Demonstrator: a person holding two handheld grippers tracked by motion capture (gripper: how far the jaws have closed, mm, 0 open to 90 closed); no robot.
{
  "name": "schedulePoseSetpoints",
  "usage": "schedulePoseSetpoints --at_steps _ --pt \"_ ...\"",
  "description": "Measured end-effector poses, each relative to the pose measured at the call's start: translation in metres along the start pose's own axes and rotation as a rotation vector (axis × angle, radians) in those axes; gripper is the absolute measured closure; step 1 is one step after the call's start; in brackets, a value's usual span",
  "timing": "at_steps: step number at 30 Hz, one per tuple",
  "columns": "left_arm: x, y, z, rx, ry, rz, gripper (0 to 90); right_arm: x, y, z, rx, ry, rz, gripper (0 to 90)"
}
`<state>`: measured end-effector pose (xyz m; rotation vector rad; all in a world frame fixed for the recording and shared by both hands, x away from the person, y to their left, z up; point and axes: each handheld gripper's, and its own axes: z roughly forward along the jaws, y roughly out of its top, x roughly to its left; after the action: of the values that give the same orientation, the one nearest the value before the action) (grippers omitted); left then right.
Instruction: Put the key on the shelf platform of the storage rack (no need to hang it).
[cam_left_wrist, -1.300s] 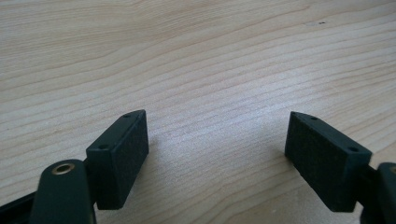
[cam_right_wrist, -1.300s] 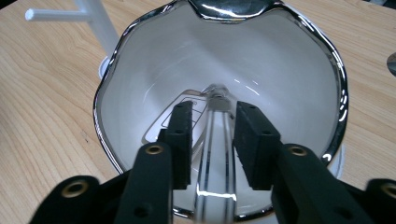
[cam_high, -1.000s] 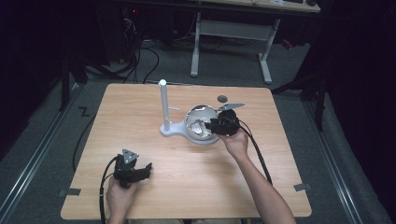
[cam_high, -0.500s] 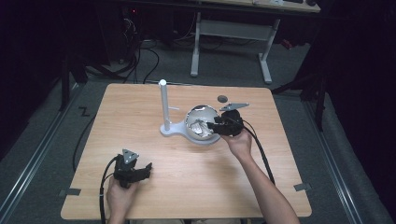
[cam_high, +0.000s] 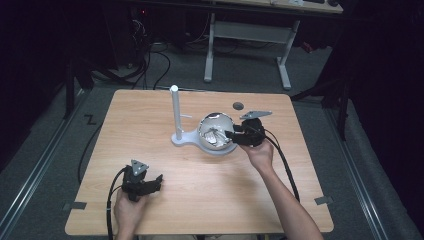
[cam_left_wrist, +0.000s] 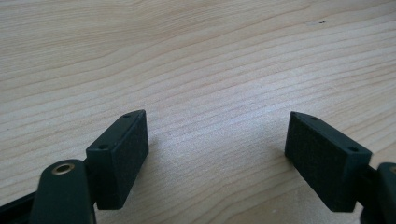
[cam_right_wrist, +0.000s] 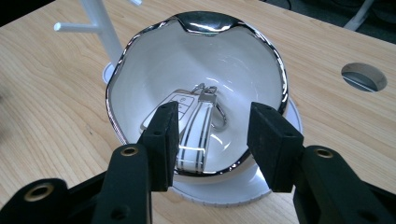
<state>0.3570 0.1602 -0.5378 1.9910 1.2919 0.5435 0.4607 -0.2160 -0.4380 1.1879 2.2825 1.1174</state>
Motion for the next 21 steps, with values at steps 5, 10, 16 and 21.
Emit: schedulePoseSetpoints --at_steps 5,10,16,21 --pt "0.0 0.0 0.0 0.001 -0.002 -0.001 21.9 -0.004 -0.004 -0.009 -0.048 -0.035 0.014 55.4" --pt "0.0 0.0 0.0 0.0 -0.002 -0.001 21.9 -0.01 -0.01 -0.017 -0.047 -0.059 0.024 56.8" --pt "0.0 0.0 0.0 0.001 -0.002 0.0 21.9 -0.014 -0.01 -0.029 -0.059 -0.065 0.033 56.8" --pt "0.0 0.0 0.0 0.001 0.0 0.001 21.9 -0.018 -0.012 -0.036 -0.061 -0.066 0.031 56.8"
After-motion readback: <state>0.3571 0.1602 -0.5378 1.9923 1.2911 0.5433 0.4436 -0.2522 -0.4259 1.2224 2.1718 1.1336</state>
